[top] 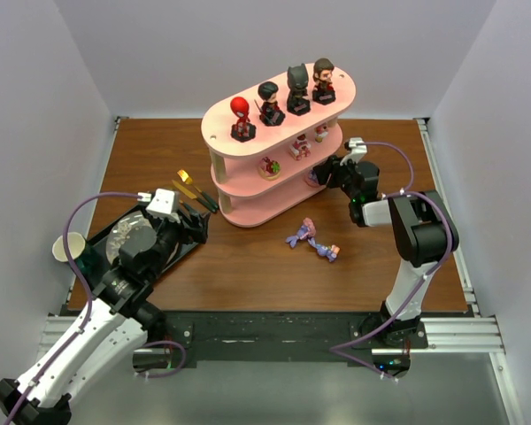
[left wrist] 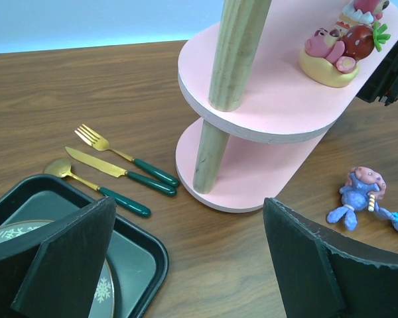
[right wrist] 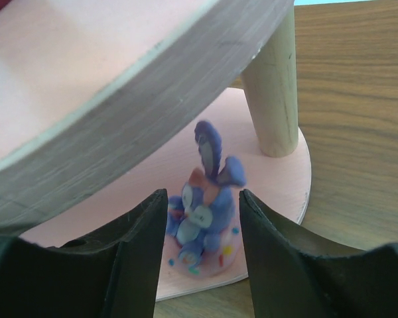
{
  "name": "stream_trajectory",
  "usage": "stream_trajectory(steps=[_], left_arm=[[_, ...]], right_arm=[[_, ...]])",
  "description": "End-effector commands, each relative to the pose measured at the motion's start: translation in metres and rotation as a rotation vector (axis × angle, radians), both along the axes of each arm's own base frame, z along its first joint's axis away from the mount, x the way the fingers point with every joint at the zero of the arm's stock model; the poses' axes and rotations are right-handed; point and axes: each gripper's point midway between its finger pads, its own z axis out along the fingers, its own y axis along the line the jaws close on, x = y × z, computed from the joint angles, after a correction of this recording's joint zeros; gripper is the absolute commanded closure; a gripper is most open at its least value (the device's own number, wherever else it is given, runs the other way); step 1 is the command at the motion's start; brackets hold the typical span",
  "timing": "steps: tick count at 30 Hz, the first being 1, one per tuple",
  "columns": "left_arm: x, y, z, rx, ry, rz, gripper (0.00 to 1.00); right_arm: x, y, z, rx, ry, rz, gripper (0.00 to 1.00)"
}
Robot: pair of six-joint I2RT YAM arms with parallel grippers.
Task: Place and organize the plastic toys onto the shelf
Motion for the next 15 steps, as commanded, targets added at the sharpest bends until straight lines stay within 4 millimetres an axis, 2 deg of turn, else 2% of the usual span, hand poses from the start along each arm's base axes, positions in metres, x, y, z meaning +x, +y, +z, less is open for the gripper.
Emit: stream_trajectory(steps=[1,6,9,10,11,15], left_arm=[[0.002,0.002,0.01,-0.004,-0.043,0.003,0.03],[0.002,0.001,0.011,-0.008,-0.045,0.002,0.03],[0.001,0.001,0.012,-0.012,-0.048,-0.001,0.03],[0.001,0.001,0.012,-0.012,-0.048,-0.001,0.03],[0.001,0.001,0.013,-0.013,-0.051,-0.003,0.03],[0.0,0.0,0.015,-0.019,-0.054,-0.008,0.03]], right_arm=[[0.009,0.005,0.023,0.02,-0.066,0.008,0.46],[0.003,0.0,0.03,0.03,-0.07,-0.008,0.43],[-0.006,-0.004,0.034,0.048,-0.06,-0.023,0.41],[-0.012,-0.006,0.029,0.055,-0.041,-0.031,0.41],[-0.014,-0.007,0.034,0.064,-0.046,-0.038,0.41],[-0.029,-0.016,0.024,0.118,0.022,-0.098,0.41]])
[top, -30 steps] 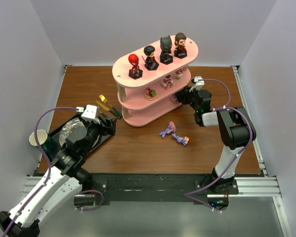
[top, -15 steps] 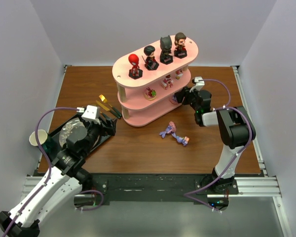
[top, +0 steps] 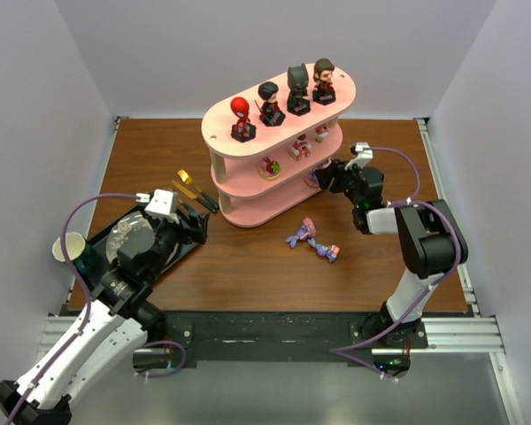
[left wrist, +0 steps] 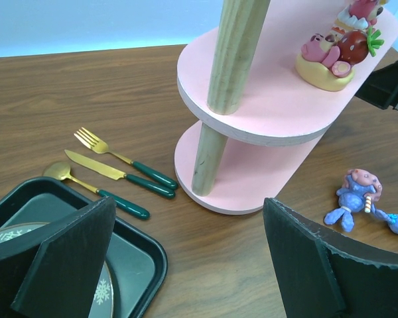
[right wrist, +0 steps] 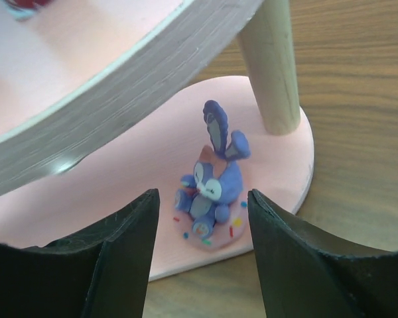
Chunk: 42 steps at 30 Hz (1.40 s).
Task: Place and organize the plastic toys onto the shelf
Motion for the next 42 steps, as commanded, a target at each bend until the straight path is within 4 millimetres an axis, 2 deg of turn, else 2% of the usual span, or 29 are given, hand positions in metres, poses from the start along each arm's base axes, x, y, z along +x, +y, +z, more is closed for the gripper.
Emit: stream_trajectory(steps=[1,9,20,25,34,42], left_arm=[[0.001,-0.001,0.012,-0.012,-0.043,-0.008,0.03],[0.0,0.0,0.014,-0.021,-0.051,-0.009,0.03],[0.0,0.001,0.015,-0.02,-0.053,-0.005,0.03],[0.0,0.001,0.014,-0.019,-0.052,-0.005,0.03],[0.0,0.001,0.013,-0.015,-0.048,-0.005,0.03],[0.0,0.002,0.013,-0.015,-0.048,0.001,0.03]], right_arm=[[-0.01,-0.012,0.014,0.079,0.012,-0.084,0.41],[-0.013,-0.017,-0.009,0.11,0.126,-0.142,0.43],[-0.004,-0.009,-0.026,0.059,0.19,-0.117,0.35],[-0.002,-0.009,-0.031,0.037,0.204,-0.122,0.34],[0.006,-0.021,-0.04,-0.018,0.221,-0.179,0.35],[0.016,-0.029,-0.037,-0.044,0.211,-0.201,0.35]])
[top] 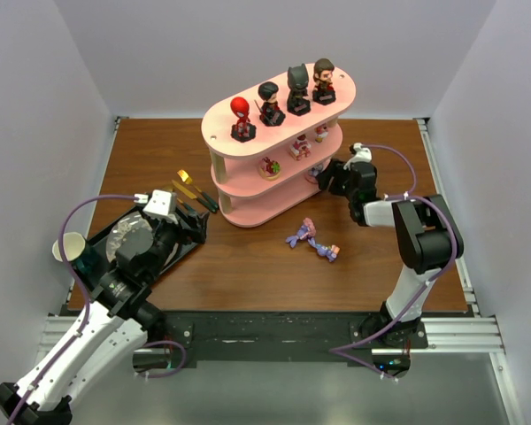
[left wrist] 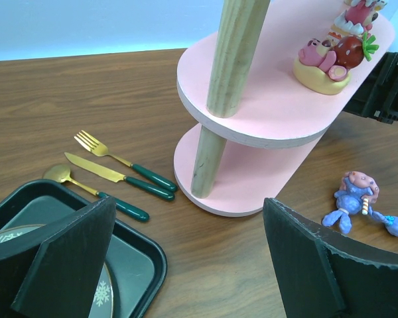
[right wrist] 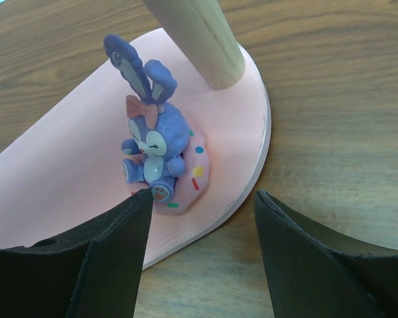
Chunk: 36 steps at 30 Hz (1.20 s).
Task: Place and organize the plastic toys onto the shelf
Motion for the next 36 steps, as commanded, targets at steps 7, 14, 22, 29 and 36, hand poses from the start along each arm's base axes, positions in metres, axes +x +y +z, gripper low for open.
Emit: stream_trajectory(steps=[7,14,22,29,36], left_arm=[[0.002,0.001,0.01,-0.007,-0.038,0.004,0.03],[0.001,0.002,0.01,-0.01,-0.04,0.006,0.03],[0.001,0.002,0.009,-0.008,-0.038,0.006,0.03],[0.001,0.002,0.012,-0.012,-0.043,0.006,0.03],[0.001,0.002,0.011,-0.011,-0.041,0.006,0.03]], right_arm=[[0.015,-0.021,0.006,-0.007,-0.016,-0.044,0.36],[0.019,-0.023,0.006,0.006,-0.006,-0.053,0.35],[0.025,-0.027,0.011,0.012,-0.013,-0.062,0.35],[0.028,-0.037,0.012,0.024,-0.005,-0.114,0.36],[0.03,-0.038,0.012,0.032,0.0,-0.117,0.36]])
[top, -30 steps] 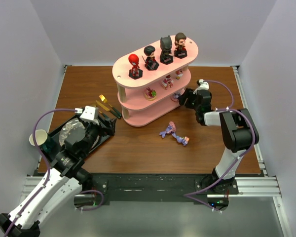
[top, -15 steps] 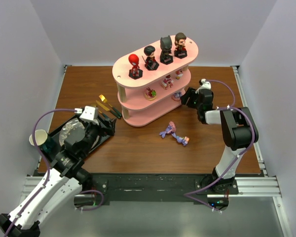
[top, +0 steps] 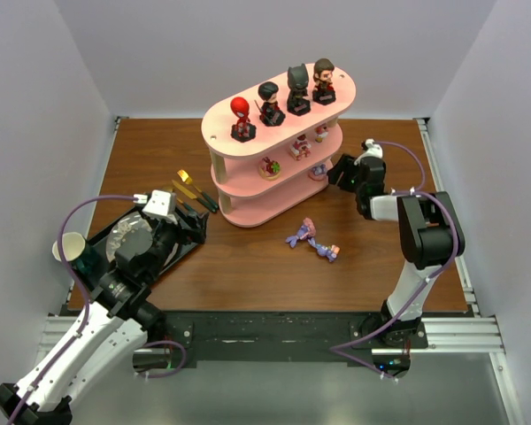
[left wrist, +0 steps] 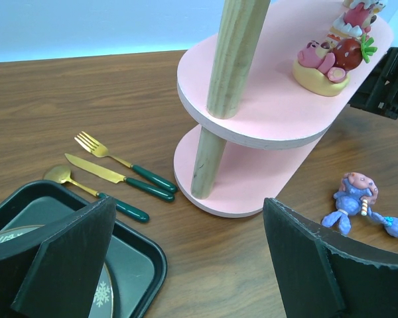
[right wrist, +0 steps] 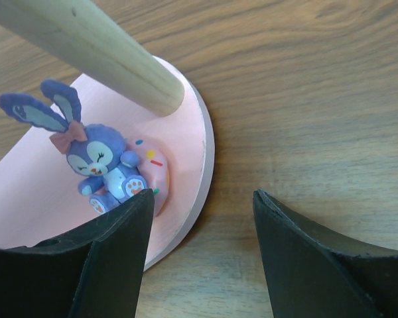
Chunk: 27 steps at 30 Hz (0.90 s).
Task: Place and organize the plastic toys onto the shelf
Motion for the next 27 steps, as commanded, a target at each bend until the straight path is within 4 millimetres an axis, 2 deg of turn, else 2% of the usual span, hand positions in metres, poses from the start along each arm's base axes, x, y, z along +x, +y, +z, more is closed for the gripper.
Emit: stream_trajectory(steps=[1,3,6,7,9,10,12,13,16,17,18,20,21,23,27], left_arm=[[0.002,0.001,0.009,-0.009,-0.035,0.004,0.03],[0.002,0.001,0.01,-0.01,-0.036,0.004,0.03],[0.002,0.0,0.008,-0.008,-0.032,0.0,0.03],[0.002,0.0,0.008,-0.008,-0.032,-0.002,0.03],[0.002,-0.001,0.011,-0.009,-0.036,-0.007,0.03],[0.002,-0.002,0.01,-0.006,-0.034,-0.011,0.03],[0.002,-0.003,0.011,-0.008,-0.033,-0.017,0.03],[0.002,-0.004,0.011,-0.01,-0.036,-0.025,0.03],[0.001,-0.007,0.012,-0.013,-0.034,-0.043,0.03],[0.0,-0.007,0.012,-0.012,-0.035,-0.049,0.03],[0.0,-0.008,0.012,-0.013,-0.034,-0.055,0.03],[-0.001,-0.01,0.013,-0.015,-0.035,-0.069,0.03],[-0.001,-0.011,0.013,-0.014,-0.032,-0.074,0.03],[-0.001,-0.012,0.013,-0.014,-0.032,-0.082,0.03],[-0.003,-0.012,0.014,-0.015,-0.035,-0.089,0.03]], right_arm=[[0.013,-0.005,0.016,0.012,-0.038,-0.031,0.36],[0.012,-0.005,0.023,0.006,-0.045,-0.027,0.36],[-0.003,-0.007,0.022,-0.016,0.002,-0.016,0.36],[-0.008,-0.006,0.034,-0.016,-0.012,-0.008,0.36],[-0.028,-0.005,0.026,-0.027,0.056,0.021,0.35],[-0.035,0.0,0.041,-0.021,0.041,0.055,0.35],[-0.058,0.002,0.034,-0.034,0.106,0.095,0.35],[-0.067,0.006,0.046,-0.029,0.096,0.125,0.35],[-0.099,0.01,0.041,-0.061,0.151,0.183,0.35],[-0.109,0.012,0.05,-0.087,0.13,0.212,0.36],[-0.123,0.018,0.046,-0.107,0.163,0.248,0.35],[-0.138,0.023,0.053,-0.161,0.153,0.282,0.35],[-0.151,0.034,0.051,-0.184,0.172,0.322,0.36],[-0.161,0.039,0.052,-0.246,0.169,0.338,0.36],[-0.177,0.07,0.046,-0.206,0.17,0.435,0.37]])
